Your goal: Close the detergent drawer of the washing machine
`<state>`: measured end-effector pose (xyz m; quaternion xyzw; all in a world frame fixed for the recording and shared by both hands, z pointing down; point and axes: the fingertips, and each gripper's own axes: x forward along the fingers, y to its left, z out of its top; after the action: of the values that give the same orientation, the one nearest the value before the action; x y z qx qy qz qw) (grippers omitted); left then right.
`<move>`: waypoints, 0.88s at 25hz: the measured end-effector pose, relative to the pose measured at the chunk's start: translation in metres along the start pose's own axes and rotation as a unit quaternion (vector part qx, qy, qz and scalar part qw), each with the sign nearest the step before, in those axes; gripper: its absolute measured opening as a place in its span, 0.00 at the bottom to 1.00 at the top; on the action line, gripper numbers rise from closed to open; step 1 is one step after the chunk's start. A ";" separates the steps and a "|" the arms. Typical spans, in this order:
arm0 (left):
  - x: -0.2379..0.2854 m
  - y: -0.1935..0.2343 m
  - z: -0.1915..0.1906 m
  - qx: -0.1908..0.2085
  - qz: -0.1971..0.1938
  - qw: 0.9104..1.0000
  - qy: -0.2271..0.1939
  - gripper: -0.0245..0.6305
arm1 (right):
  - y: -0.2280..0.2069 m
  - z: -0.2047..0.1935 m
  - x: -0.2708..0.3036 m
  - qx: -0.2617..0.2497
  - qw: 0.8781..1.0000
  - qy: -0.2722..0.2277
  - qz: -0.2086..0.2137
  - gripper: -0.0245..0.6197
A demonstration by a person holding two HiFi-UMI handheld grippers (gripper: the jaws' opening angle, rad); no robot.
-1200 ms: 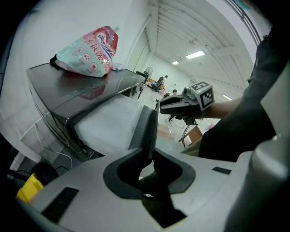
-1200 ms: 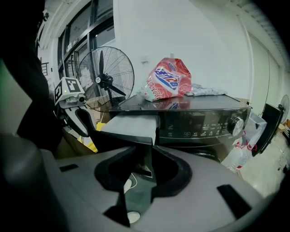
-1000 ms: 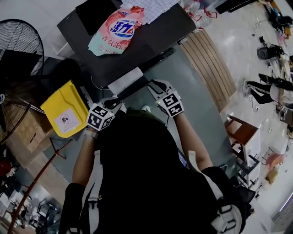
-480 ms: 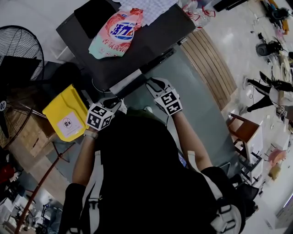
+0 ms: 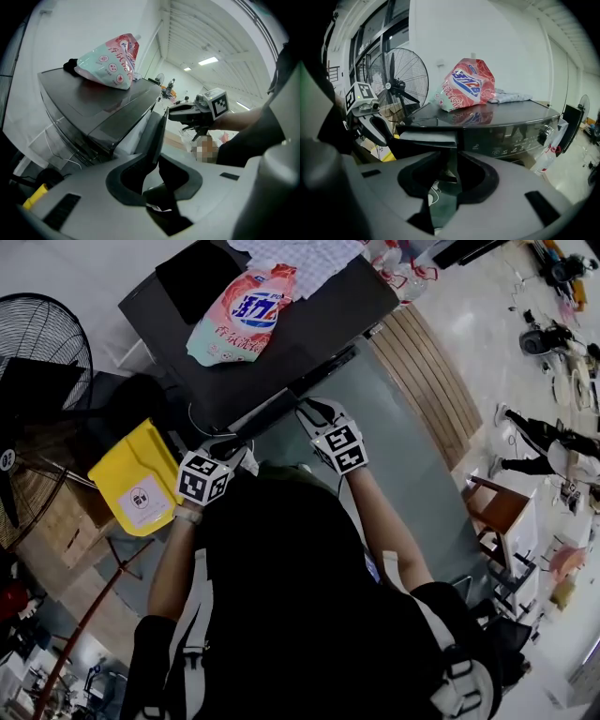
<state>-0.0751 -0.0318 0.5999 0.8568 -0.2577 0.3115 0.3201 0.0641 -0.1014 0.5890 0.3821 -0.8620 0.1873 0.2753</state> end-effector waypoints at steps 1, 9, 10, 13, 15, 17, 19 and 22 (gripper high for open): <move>0.000 0.000 0.000 -0.001 -0.001 1.000 -0.002 0.16 | 0.000 0.000 0.000 0.003 1.000 0.000 -0.002 0.22; -0.005 0.000 0.001 -0.037 -0.034 0.998 -0.032 0.18 | 0.000 -0.001 -0.001 0.037 0.999 -0.001 -0.029 0.22; -0.006 0.000 0.001 -0.045 -0.041 0.997 -0.037 0.18 | 0.000 -0.002 -0.002 0.042 0.999 -0.001 -0.033 0.22; -0.009 0.002 -0.002 -0.056 -0.055 0.996 -0.039 0.18 | -0.001 -0.002 -0.002 0.058 0.997 -0.002 -0.048 0.22; -0.011 0.003 -0.005 -0.052 -0.061 0.996 -0.036 0.18 | 0.000 -0.003 -0.003 0.071 0.996 -0.002 -0.060 0.22; -0.015 0.004 -0.009 -0.040 -0.066 0.997 -0.030 0.18 | 0.001 -0.003 -0.004 0.081 0.994 -0.002 -0.073 0.22; -0.017 0.004 -0.014 -0.021 -0.071 0.997 -0.020 0.18 | 0.004 -0.005 -0.003 0.086 0.993 0.003 -0.081 0.22; -0.020 0.000 -0.023 0.006 -0.092 0.996 -0.006 0.17 | 0.014 -0.009 0.000 0.088 0.992 0.013 -0.087 0.22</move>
<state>-0.0970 -0.0105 0.5992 0.8808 -0.1780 0.2770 0.3402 0.0563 -0.0874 0.5938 0.4758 -0.8023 0.2424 0.2668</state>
